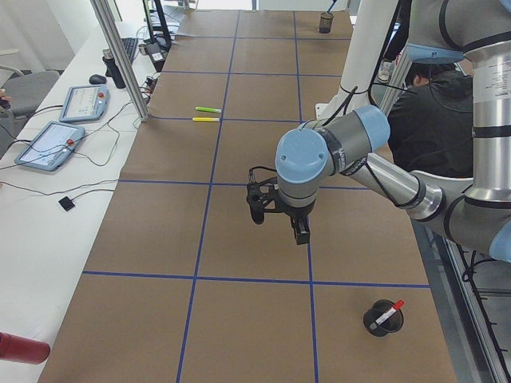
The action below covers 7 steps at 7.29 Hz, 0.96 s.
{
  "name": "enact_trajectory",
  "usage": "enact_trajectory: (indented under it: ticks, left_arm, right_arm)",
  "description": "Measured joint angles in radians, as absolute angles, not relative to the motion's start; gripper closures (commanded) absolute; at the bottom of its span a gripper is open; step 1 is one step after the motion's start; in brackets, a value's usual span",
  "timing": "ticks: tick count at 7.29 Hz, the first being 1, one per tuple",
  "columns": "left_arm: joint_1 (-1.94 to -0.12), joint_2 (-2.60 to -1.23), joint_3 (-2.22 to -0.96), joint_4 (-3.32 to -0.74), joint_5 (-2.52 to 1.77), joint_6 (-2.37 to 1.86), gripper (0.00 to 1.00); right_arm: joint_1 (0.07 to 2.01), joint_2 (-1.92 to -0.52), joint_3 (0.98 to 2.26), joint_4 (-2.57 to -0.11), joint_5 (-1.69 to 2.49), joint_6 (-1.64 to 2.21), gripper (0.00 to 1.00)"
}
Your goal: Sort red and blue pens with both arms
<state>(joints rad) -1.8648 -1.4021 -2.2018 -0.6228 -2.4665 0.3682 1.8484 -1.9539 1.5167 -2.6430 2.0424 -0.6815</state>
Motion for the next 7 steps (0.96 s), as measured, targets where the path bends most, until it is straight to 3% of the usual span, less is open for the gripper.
enact_trajectory:
  ticks: [5, 7]
  left_arm:
    - [-1.864, -1.404, -2.206, -0.626, -2.463, 0.368, 0.00]
    - [-1.863, -1.438, -2.197, -0.632, -2.438, 0.366, 0.00]
  right_arm:
    - [1.848, -1.899, 1.500, -2.573, 2.040, -0.629, 0.01]
    - [1.848, -1.850, 1.501, -2.364, 2.039, -0.493, 0.01]
